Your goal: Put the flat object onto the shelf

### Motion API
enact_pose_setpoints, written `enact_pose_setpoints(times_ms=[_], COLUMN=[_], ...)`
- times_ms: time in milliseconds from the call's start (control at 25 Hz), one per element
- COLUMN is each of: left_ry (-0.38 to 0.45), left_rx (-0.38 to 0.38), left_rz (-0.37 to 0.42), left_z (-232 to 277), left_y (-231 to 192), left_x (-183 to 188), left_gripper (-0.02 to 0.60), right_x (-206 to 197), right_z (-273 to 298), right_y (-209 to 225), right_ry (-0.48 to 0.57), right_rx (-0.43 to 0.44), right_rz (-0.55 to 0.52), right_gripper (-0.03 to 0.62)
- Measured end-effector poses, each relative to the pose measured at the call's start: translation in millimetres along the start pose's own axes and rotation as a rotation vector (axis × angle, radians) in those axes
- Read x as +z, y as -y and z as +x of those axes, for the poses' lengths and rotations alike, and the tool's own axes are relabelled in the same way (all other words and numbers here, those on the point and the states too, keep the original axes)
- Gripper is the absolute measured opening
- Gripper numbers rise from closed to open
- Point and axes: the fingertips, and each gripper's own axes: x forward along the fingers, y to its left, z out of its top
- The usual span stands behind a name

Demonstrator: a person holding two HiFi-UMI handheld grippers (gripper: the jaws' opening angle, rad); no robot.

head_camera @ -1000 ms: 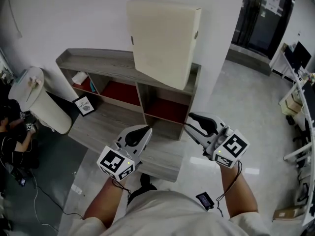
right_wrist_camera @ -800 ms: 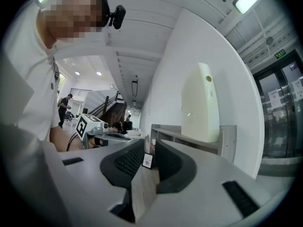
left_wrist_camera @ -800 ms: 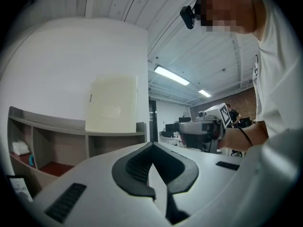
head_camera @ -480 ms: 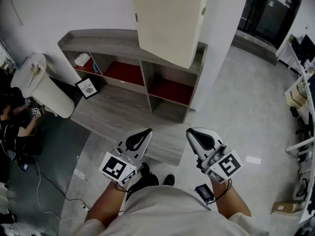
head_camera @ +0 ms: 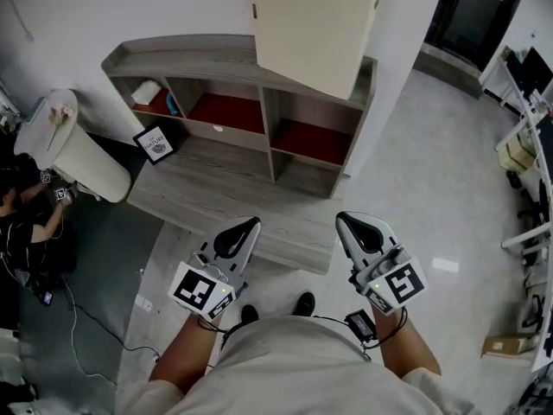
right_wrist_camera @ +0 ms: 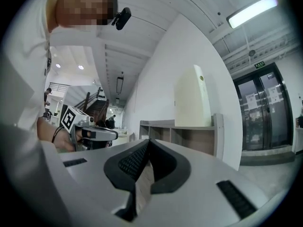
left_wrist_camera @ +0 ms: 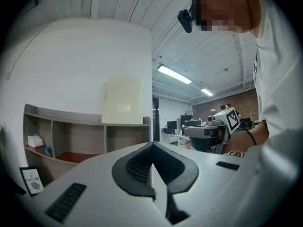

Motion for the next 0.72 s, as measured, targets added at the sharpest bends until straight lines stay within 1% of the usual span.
enact_pose_setpoints(times_ms=[200,480,720], left_ry=[0.009,0.019,0.015], left_rx=[-0.016,-0.076,-0.13], left_rz=[0.003,-0.001,-0.01], left_z=[-45,-110,-152], left_y=[-24,-48,-57], left_x=[3,6,-12], left_gripper=[0.012,0.012,0.012], right_x=[2,2,-14], right_z=[14,25,17], right_y=[-40,-100,-152], right_ry=[0.0,-0.006,-0.025], right_rx=[-0.047,-0.121,-0.179], right_rz=[-0.006,-0.008,0.007], right_gripper=[0.02,0.02,0.02])
